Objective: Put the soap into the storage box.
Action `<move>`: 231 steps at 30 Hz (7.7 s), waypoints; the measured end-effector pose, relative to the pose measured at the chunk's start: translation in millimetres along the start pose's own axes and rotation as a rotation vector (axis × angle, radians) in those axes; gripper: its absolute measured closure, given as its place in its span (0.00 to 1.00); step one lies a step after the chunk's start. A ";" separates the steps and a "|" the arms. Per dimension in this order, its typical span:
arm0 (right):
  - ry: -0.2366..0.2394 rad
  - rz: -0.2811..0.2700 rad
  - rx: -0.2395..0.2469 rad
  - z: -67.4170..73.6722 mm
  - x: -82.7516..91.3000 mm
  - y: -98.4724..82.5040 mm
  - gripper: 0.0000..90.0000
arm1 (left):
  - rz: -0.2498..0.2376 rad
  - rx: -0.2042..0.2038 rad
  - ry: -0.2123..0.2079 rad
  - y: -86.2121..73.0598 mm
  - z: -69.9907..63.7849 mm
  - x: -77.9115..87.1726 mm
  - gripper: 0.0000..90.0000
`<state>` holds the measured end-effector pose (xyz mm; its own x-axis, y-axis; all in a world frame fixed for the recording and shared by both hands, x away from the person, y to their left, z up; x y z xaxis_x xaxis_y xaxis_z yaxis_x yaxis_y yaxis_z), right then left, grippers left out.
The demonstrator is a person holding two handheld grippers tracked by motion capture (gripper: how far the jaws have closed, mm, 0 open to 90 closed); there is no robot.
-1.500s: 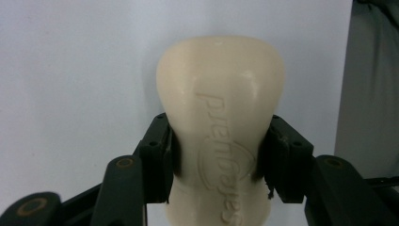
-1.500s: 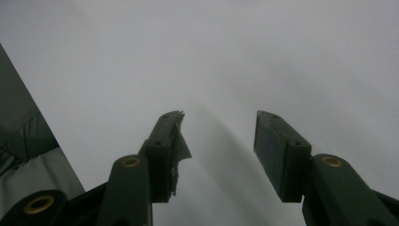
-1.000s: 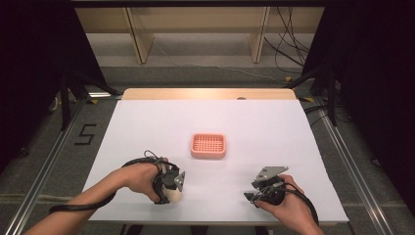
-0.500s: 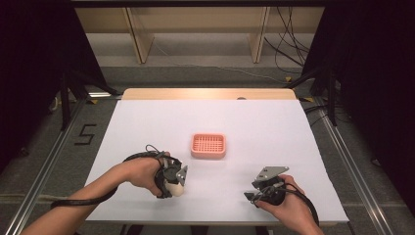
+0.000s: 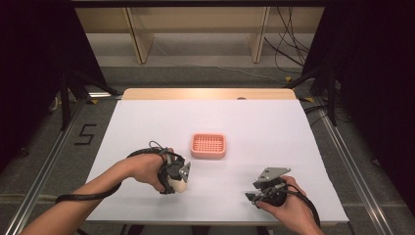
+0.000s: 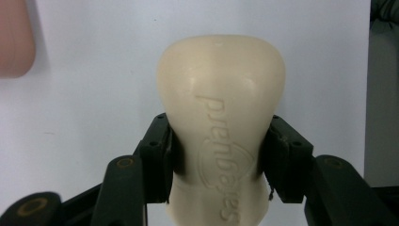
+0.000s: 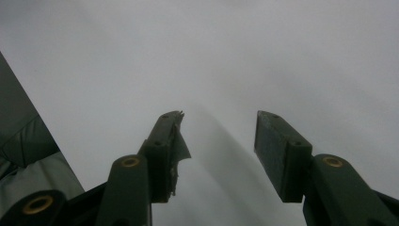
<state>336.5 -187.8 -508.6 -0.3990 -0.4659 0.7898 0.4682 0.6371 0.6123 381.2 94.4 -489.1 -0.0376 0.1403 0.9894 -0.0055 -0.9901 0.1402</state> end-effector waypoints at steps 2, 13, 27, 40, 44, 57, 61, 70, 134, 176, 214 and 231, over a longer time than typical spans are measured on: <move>0.001 0.007 -0.003 0.1 1.4 -0.9 0.58 | -0.004 -0.003 0.008 1.5 0.9 0.6 0.55; -0.008 0.008 -0.020 0.2 4.5 -3.5 0.57 | -0.029 0.008 0.037 8.4 8.7 1.7 0.55; -0.020 -0.014 -0.014 -0.4 3.3 -3.6 0.56 | -0.065 0.045 0.098 14.1 19.0 4.2 0.55; -0.021 -0.015 -0.014 -0.1 3.2 -3.6 0.56 | -0.101 0.081 0.162 19.8 31.1 9.8 0.55; -0.016 -0.004 -0.014 0.1 4.0 -3.7 0.55 | -0.111 0.084 0.174 22.1 35.0 12.2 0.55; -0.027 -0.008 0.002 -1.7 3.1 -3.8 0.55 | -0.117 0.093 0.199 29.4 48.6 16.4 0.55; -0.025 -0.025 -0.016 -0.3 2.5 -3.0 0.55 | -0.118 0.090 0.206 30.8 51.6 15.8 0.55; -0.017 -0.016 -0.012 0.0 4.3 -3.0 0.55 | -0.119 0.098 0.213 33.3 58.8 14.1 0.55; 0.000 -0.032 0.001 2.2 4.2 -4.1 0.54 | -0.119 0.089 0.243 48.7 88.9 20.5 0.55; -0.013 -0.048 0.016 1.0 4.3 -4.7 0.54 | -0.119 0.067 0.255 63.8 105.7 16.0 0.55; -0.018 -0.049 0.002 0.4 5.5 -5.6 0.54 | -0.131 0.069 0.267 76.0 120.6 7.1 0.55; -0.018 -0.048 0.002 0.8 5.4 -5.9 0.54 | -0.155 0.061 0.285 84.2 128.5 4.1 0.55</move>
<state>330.9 -193.6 -507.9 -0.4353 -0.4847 0.7587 0.4463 0.6157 0.6494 509.0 11.6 -468.4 -0.3196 0.2748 0.9068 0.0270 -0.9540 0.2986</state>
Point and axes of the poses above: each handheld gripper's, and its own axes: x roughly backward along the jaws, y roughly out of its top, z roughly to its left, the point moved 6 cm from there along -x, roughly forward along the jaws, and after that the axes turned 6 degrees about x, right-handed, at the moved point
